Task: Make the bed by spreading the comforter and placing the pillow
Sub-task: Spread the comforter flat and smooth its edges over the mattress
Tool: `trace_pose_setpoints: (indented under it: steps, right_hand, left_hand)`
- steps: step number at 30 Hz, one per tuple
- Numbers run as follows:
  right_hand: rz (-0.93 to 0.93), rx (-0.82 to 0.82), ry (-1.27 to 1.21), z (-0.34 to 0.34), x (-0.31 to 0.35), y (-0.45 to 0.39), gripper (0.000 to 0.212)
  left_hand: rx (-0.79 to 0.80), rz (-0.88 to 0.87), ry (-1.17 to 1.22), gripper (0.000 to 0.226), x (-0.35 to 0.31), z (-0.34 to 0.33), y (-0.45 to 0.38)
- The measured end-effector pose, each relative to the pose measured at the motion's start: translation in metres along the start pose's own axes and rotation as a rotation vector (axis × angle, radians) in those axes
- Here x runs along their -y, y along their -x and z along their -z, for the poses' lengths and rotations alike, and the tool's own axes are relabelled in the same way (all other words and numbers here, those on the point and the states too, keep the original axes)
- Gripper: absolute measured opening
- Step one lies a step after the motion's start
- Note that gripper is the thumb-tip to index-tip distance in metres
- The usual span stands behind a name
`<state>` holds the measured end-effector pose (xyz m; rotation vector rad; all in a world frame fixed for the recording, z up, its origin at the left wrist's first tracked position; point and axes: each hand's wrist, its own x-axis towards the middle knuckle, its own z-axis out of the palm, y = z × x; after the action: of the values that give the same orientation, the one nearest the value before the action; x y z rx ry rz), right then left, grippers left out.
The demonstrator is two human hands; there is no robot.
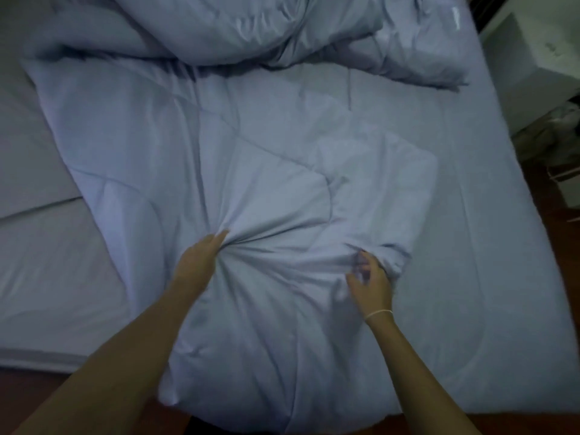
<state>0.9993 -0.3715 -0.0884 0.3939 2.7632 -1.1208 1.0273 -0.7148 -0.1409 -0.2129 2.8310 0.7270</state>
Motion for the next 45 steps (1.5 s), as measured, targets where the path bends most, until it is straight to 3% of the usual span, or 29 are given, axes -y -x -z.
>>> trace_pose_setpoints:
  steps: [4,7,10,13,15,16,19,22,24,26,28,29,31,34,37,45]
  right_hand:
    - [-0.014,-0.152,0.094,-0.007,0.029,-0.015,0.043]
    - [-0.08,-0.194,0.084,-0.007,0.036,-0.036,0.056]
    - [-0.23,0.0,0.082,-0.005,0.021,-0.061,0.098]
    - [-0.208,0.17,0.064,-0.015,-0.001,-0.062,0.12]
    - [-0.215,0.204,-0.055,-0.015,0.004,-0.054,0.103]
    - [-0.194,0.215,-0.11,-0.012,0.011,-0.05,0.085]
    - [-0.059,0.097,-0.11,0.007,0.041,-0.035,0.01]
    - [0.111,-0.016,-0.245,0.02,0.064,-0.004,0.019]
    - [0.223,0.001,-0.339,0.028,0.081,0.017,0.007]
    - [0.318,0.074,-0.392,0.032,0.094,0.027,0.021]
    - [0.346,0.138,-0.441,0.033,0.106,0.035,0.028]
    - [0.323,0.158,-0.469,0.032,0.112,0.038,0.03]
    - [0.246,0.17,-0.547,0.023,0.119,0.043,0.034]
    - [0.159,0.204,-0.548,-0.002,0.139,0.059,0.06]
    - [0.045,0.396,-0.527,-0.039,0.175,0.09,0.091]
    - [0.137,0.772,-0.403,-0.174,0.298,0.237,0.079]
  left_hand:
    - [0.019,0.067,-0.048,0.068,0.054,0.036,0.047]
    - [0.121,0.22,-0.193,0.05,0.07,0.06,0.069]
    - [-0.06,0.09,-0.414,0.032,0.05,0.063,0.057]
    - [-0.202,-0.066,-0.297,0.043,-0.003,0.037,0.026]
    - [-0.176,-0.098,-0.109,0.052,-0.05,0.012,0.004]
    - [-0.146,-0.072,-0.019,0.061,-0.075,0.003,-0.004]
    - [-0.007,0.045,0.314,0.088,-0.146,0.007,-0.019]
    - [0.053,0.133,0.653,0.104,-0.187,0.034,-0.035]
    - [0.141,0.211,0.829,0.106,-0.202,0.058,-0.035]
    - [0.25,0.279,1.07,0.079,-0.209,0.077,-0.031]
    - [0.236,0.288,1.135,0.041,-0.2,0.089,-0.024]
    - [0.175,0.274,1.096,0.038,-0.191,0.094,-0.018]
    - [0.036,0.252,1.031,0.053,-0.168,0.103,-0.004]
    - [-0.165,0.283,0.956,0.06,-0.115,0.122,0.035]
    - [-0.289,0.337,0.901,0.059,-0.045,0.149,0.088]
    - [-0.493,0.459,0.74,0.05,0.144,0.244,0.254]
